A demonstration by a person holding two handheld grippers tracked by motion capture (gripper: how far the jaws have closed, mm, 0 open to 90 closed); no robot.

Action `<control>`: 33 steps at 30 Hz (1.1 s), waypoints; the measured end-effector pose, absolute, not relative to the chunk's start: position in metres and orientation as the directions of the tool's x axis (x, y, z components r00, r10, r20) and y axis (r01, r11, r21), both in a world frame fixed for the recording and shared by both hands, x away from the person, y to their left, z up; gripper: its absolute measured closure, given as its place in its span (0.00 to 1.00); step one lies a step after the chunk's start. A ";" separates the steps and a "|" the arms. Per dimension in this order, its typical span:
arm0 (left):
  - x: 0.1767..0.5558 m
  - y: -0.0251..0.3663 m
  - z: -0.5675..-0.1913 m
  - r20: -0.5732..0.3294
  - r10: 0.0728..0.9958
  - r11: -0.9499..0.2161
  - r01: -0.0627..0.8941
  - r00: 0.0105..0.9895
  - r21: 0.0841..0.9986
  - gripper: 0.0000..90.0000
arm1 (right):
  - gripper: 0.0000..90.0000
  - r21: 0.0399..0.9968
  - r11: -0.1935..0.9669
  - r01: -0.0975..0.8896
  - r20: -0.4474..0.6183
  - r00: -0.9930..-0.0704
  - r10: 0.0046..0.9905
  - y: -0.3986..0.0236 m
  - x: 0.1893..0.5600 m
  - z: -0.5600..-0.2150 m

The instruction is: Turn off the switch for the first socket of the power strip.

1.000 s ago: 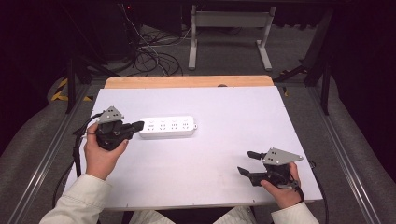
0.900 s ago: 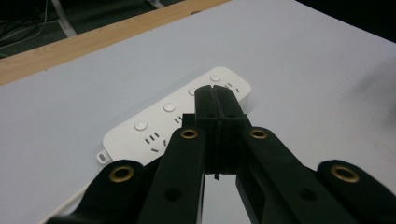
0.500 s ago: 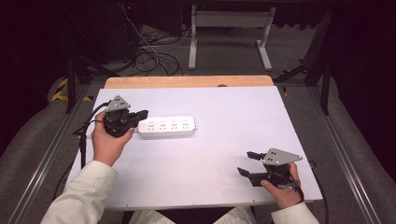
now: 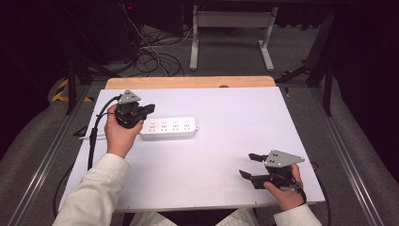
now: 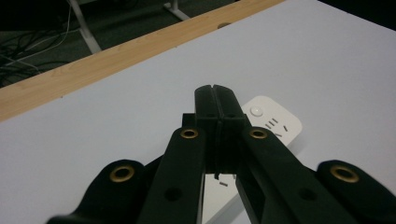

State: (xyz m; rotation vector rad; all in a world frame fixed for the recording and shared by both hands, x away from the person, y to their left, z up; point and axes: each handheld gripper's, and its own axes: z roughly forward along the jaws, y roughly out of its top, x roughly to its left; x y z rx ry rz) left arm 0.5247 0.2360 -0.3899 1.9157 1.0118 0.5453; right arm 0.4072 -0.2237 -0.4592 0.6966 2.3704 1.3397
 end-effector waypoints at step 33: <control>0.565 0.243 -0.439 -0.059 0.848 -0.337 0.622 0.526 0.706 1.00 | 0.34 0.862 0.438 0.255 -0.040 -0.828 0.560 -0.224 0.407 -0.459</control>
